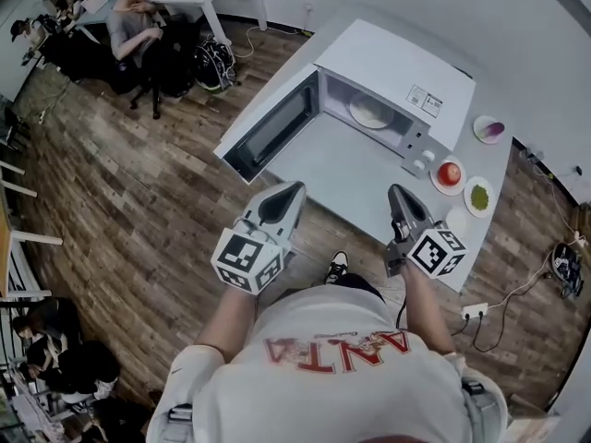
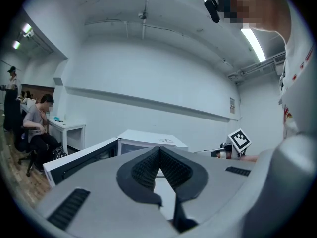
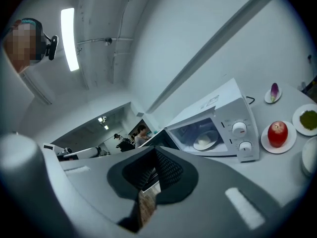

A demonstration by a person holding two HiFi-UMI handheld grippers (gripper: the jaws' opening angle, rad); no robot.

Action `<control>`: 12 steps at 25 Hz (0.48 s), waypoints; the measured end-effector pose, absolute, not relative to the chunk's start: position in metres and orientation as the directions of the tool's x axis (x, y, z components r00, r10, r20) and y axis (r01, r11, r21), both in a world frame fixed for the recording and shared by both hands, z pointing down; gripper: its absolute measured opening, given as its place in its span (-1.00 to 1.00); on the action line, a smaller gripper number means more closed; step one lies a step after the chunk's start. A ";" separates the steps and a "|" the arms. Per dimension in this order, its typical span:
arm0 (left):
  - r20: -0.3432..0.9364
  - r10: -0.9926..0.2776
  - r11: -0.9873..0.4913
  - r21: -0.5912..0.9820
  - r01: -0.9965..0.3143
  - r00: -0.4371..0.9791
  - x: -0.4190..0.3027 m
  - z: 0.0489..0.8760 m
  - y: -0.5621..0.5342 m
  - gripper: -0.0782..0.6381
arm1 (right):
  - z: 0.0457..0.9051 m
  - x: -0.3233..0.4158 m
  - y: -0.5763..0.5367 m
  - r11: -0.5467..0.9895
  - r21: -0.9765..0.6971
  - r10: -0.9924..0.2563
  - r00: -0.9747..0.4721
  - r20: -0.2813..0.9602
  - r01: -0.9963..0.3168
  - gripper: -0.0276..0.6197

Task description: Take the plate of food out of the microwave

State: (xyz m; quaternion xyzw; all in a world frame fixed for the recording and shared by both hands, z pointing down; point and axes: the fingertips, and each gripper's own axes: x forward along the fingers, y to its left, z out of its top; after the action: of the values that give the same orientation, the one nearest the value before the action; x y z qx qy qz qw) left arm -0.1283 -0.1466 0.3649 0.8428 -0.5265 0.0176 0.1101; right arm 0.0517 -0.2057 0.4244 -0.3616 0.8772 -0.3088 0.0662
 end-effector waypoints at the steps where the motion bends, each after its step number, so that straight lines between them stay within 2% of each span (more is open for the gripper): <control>1: 0.152 -0.882 -0.421 0.166 -0.891 0.446 -0.125 0.366 -0.160 -0.76 | 0.429 0.054 -0.217 0.534 -0.607 -0.677 -0.728 0.111 -0.589 -0.91; 12: 0.239 -0.843 -0.445 0.194 -0.874 0.482 -0.119 0.406 -0.246 -0.76 | 0.481 0.047 -0.298 0.392 -0.723 -0.701 -0.694 0.167 -0.569 -0.90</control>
State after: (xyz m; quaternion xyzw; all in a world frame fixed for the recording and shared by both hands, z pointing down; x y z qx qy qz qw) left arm -0.1193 -0.2459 0.4061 0.8483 -0.5061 0.0534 0.1463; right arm 0.0470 -0.2984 0.4808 -0.3826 0.8301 -0.3972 0.0826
